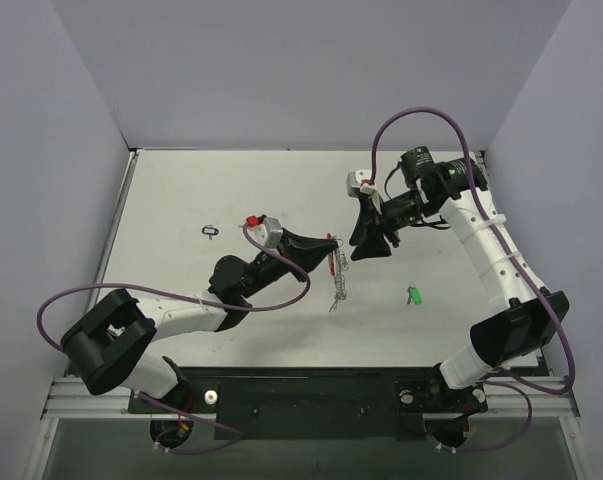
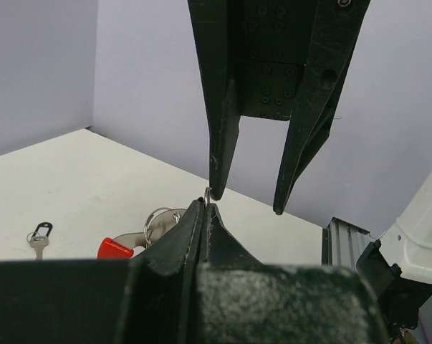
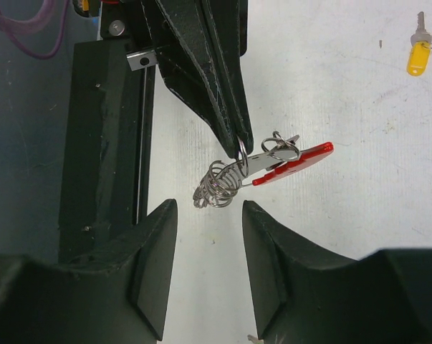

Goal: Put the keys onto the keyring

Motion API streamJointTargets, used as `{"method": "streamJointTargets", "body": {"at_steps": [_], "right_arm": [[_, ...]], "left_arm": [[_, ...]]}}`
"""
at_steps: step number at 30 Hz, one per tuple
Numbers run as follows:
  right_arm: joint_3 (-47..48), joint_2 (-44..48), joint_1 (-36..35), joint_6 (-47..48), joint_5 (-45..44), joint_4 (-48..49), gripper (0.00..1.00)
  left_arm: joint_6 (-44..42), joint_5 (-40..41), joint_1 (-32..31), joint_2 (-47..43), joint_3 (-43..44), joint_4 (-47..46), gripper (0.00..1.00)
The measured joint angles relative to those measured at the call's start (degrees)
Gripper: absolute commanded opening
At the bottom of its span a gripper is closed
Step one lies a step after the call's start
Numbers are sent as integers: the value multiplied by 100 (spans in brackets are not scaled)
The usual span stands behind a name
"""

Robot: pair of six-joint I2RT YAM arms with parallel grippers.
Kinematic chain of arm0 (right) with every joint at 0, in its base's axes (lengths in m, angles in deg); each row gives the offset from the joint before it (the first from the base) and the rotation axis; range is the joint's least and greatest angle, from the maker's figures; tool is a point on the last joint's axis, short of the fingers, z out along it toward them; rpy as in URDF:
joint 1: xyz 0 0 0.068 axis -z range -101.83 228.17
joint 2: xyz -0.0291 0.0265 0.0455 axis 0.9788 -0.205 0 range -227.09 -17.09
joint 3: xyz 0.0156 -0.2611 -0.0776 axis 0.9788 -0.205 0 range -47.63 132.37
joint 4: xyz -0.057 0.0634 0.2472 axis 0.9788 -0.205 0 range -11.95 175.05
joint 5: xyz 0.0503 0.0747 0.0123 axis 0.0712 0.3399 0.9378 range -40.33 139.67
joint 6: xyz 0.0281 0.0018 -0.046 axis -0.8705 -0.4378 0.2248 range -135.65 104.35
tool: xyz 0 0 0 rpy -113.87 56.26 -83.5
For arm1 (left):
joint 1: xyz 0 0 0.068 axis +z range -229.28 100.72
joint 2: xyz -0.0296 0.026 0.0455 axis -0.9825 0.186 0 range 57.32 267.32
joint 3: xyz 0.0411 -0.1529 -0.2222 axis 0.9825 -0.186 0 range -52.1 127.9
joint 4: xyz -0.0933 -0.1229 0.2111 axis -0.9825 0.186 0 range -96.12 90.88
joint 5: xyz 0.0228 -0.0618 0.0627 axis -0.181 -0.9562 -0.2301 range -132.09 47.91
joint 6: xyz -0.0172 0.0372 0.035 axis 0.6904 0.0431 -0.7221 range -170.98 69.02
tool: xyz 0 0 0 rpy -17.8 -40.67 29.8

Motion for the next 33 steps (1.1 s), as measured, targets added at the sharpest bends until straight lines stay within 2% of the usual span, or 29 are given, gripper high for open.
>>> {"method": "streamJointTargets", "body": {"at_steps": [7,13,21,28,29,33], "right_arm": [[92,-48,-103,-111,76,26,36],[111,-164,-190,-179,79,39,28],[120,-262,-195,-197,81,46,11],[120,-262,-195,-192,103,44,4],[120,-262,-195,-188,105,44,0],[120,-262,-195,-157,114,35,0]], "left_arm": [[0,-31,-59,2,26,-11,0],[0,-76,-96,2,70,-13,0],[0,-98,-109,2,70,-15,0],[4,-129,-131,2,72,-24,0],[4,-133,-131,2,72,-26,0],[7,-153,-131,9,72,-50,0]]}}
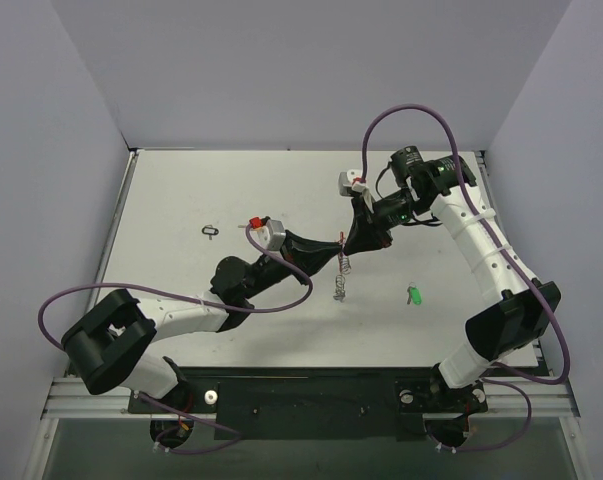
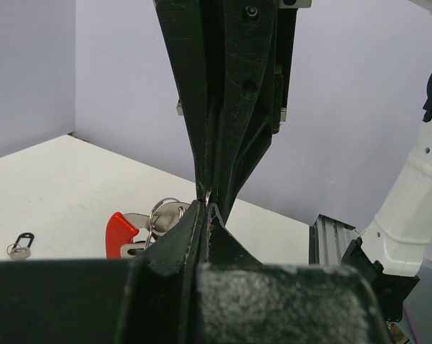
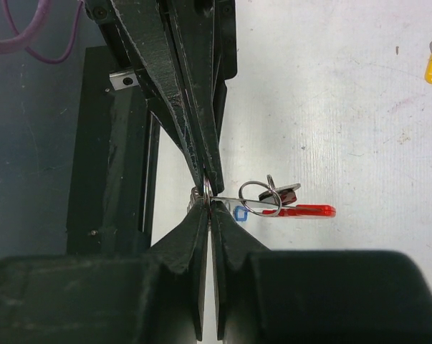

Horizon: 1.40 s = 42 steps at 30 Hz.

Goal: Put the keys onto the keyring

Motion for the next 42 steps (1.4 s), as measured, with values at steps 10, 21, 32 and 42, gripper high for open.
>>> {"method": "streamJointTargets", "body": {"at_steps": [10,21,32,42], "right_arm": [[262,0,-227,-527,-597,-48,0],[315,0,-608,-1108,-1475,-289,0],[516,0,-750,-1139,-2006,-614,0],[188,175,-254,-584,-1204,-514,69]], "left_arm": [[26,-17,0,13,-11,-37,0],[-138,-402,7,-304,-122,584,10],[-511,-861,151,-612,133,2114,0],[-341,-732,192,-852,-358,1434,0]]}}
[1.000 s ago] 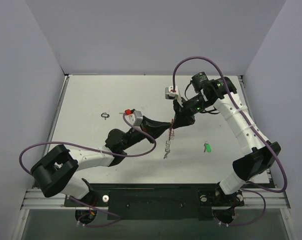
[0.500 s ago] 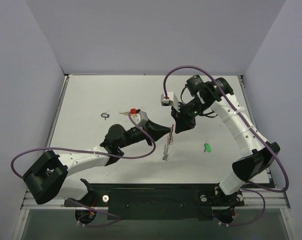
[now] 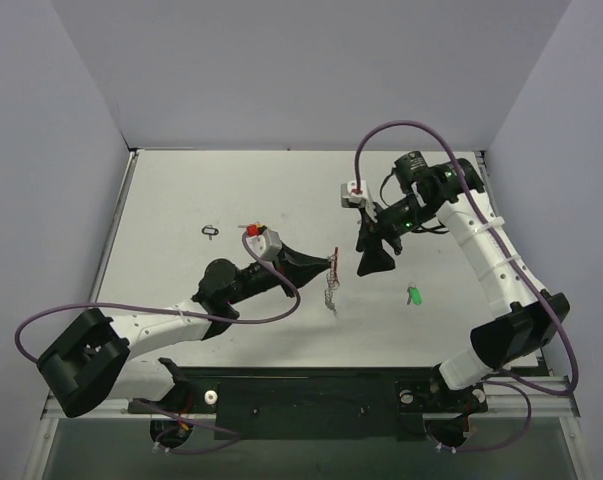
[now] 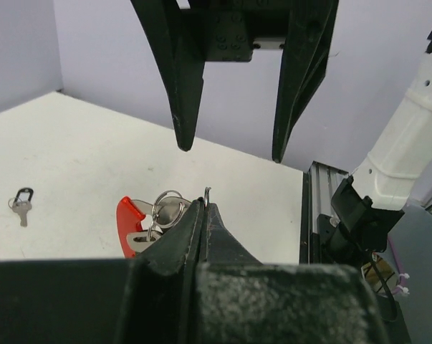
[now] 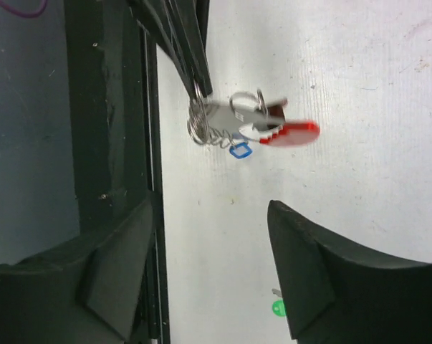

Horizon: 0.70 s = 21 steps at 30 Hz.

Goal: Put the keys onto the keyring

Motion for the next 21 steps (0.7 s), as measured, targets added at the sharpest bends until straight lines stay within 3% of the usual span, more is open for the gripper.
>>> {"method": "streamJointTargets", "body": {"at_steps": [5,7,9,11,21], "right_arm": [[-625,634,358,1040,601,63,69],[-612,782,269,1198,800,85,65],[-597,868,151,1311,962,85,55],[-586,883,22,1340,1051,94,50],[-111,826,-289,671,1060,481,45]], "left_arm": [[33,85,9,-247,-319,-824,0],[35,103,9,-337,-323,-1029,0],[46,107,9,-398,-323,-1193,0],[79,105,7,-428,-321,-1309,0],[162,120,-111,-428,-308,-1357,0]]}}
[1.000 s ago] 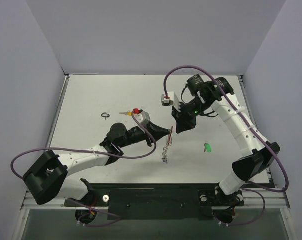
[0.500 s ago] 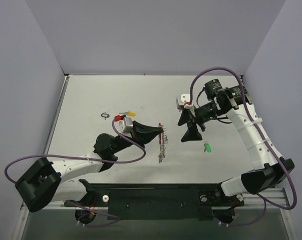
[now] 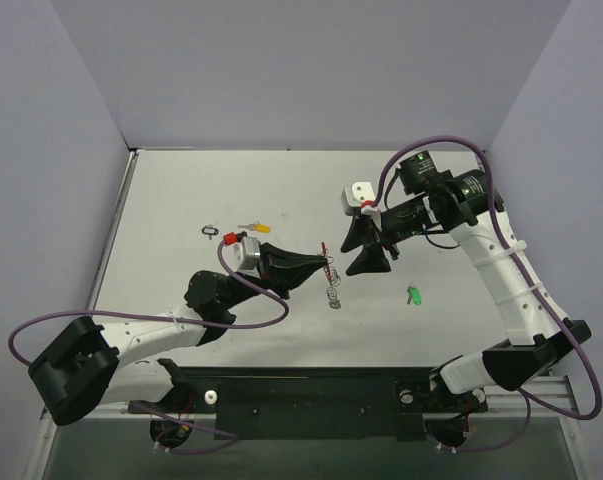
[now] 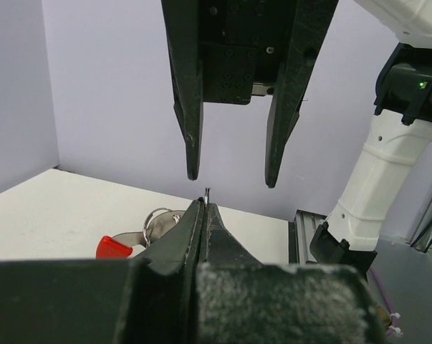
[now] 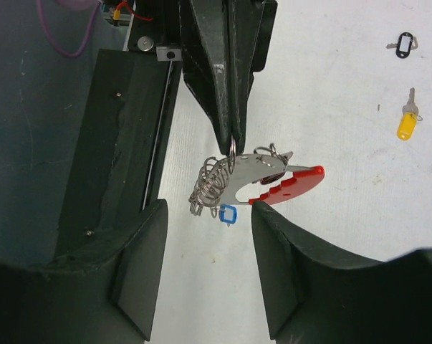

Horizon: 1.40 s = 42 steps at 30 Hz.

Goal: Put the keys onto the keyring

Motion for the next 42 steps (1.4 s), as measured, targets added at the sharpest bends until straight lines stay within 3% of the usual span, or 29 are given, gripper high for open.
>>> {"method": "streamJointTargets", "body": {"at_steps": [5,13,18,21,27,29,30,32,38,42], "right_arm": [[76,-173,-133,-249,-2,127,40],[76,-393,-234,-450,-42,267,17],[76,-393,-284,-518,-37,295,15],[76,-393,-319,-551,-37,297,0],[76,-393,-330,-579,-48,310,0],[76,-393,-337,-599,-74,317,0],[76,-393,-345,-638,-103,334,0],[76,-385,-358,-734,-166,363,0],[76,-378,-463,-1231,-603,422,0],[87,-380,-553,-1412,-1043,354,0]], "left_arm": [[4,26,-98,59,48,-37,0],[0,87,-190,129,101,-42,0],[-4,144,-216,170,101,-42,0],[-9,195,-238,177,101,-42,0],[-20,240,-249,177,101,-42,0],[-15,249,-249,177,101,-37,7],[-7,256,-249,177,101,-33,19],[-11,260,-247,177,101,-24,29],[35,302,-247,-170,98,175,41],[-87,302,-229,-857,74,909,59]]}}
